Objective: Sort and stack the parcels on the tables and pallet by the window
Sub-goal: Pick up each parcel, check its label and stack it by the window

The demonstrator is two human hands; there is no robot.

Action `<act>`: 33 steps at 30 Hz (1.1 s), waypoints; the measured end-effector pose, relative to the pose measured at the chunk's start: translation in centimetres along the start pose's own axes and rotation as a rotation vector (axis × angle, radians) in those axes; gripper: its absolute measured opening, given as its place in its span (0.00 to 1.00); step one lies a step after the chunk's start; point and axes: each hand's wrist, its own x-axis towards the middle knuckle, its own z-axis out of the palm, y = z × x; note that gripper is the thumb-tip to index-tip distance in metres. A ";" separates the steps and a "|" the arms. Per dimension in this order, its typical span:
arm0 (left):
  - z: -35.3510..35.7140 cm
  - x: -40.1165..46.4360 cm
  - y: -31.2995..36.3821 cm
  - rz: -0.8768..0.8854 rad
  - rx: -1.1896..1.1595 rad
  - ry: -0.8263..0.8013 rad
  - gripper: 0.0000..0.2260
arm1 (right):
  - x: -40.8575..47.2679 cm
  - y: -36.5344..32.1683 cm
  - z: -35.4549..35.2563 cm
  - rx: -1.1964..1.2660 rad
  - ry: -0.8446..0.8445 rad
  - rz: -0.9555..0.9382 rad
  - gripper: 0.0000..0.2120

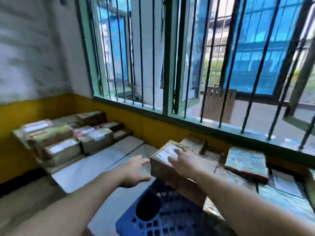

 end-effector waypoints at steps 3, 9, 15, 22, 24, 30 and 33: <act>-2.7 -2.8 -7.5 -0.101 -0.067 0.059 0.32 | 2.7 -7.7 1.1 -0.018 -0.038 -0.107 0.22; -6.2 -5.5 -19.2 -0.252 -0.107 0.131 0.33 | 5.9 -20.2 4.2 0.166 -0.022 -0.183 0.29; -7.8 -3.5 -26.4 -0.294 -0.149 0.162 0.33 | 11.0 -27.7 7.0 0.076 -0.054 -0.271 0.31; -11.2 3.1 -32.6 -0.288 -0.176 0.182 0.31 | 21.6 -32.4 9.1 0.075 -0.063 -0.317 0.25; -12.5 5.1 -34.5 -0.293 -0.164 0.167 0.31 | 24.8 -33.9 9.4 0.072 -0.089 -0.307 0.26; -14.8 9.2 -41.0 -0.322 -0.132 0.139 0.31 | 30.9 -38.3 10.6 0.072 -0.133 -0.259 0.29; -15.3 11.1 -44.8 -0.296 -0.116 0.116 0.31 | 33.1 -40.2 11.9 0.058 -0.128 -0.224 0.30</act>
